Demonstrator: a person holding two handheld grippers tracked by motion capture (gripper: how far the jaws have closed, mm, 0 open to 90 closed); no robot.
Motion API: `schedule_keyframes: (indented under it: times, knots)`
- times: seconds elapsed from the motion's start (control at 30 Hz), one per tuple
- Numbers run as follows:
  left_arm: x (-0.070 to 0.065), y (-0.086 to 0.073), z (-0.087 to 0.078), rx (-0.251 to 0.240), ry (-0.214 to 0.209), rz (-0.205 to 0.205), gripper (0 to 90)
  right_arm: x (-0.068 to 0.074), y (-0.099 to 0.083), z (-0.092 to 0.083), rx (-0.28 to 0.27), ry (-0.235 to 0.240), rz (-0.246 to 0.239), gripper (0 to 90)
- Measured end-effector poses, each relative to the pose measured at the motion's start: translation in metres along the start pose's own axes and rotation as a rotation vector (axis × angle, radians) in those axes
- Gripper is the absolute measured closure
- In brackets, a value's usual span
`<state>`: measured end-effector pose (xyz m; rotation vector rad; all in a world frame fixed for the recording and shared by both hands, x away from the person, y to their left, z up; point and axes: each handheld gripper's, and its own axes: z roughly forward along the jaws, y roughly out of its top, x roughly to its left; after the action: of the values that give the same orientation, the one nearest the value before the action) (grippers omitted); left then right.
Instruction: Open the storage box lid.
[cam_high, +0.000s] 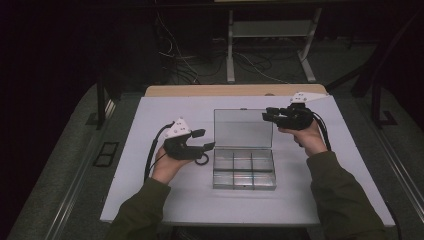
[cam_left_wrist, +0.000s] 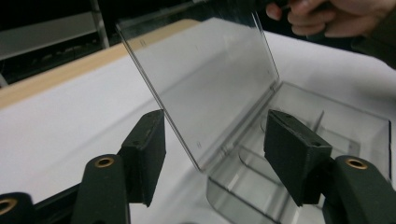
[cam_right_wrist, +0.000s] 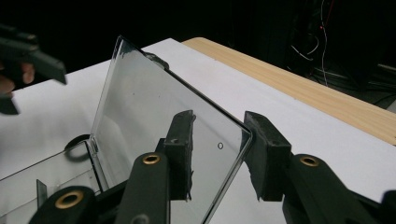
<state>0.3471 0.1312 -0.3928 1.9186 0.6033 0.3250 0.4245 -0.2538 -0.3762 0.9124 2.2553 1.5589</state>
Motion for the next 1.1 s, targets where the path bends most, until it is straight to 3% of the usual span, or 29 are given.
schedule_keyframes:
  times: [0.23, 0.73, 1.1]
  knots:
    - [-0.011, -0.021, -0.010, 0.033, 0.003, -0.017, 33.9, -0.004, -0.001, 0.006, 0.014, -0.010, -0.004, 59.5]
    - [-0.026, -0.057, -0.035, 0.036, 0.005, -0.072, 24.9, -0.011, -0.006, 0.016, 0.044, -0.017, 0.013, 53.9]
    - [-0.030, -0.065, -0.037, 0.043, 0.038, -0.039, 13.5, -0.015, -0.012, 0.024, 0.040, -0.034, 0.069, 50.7]
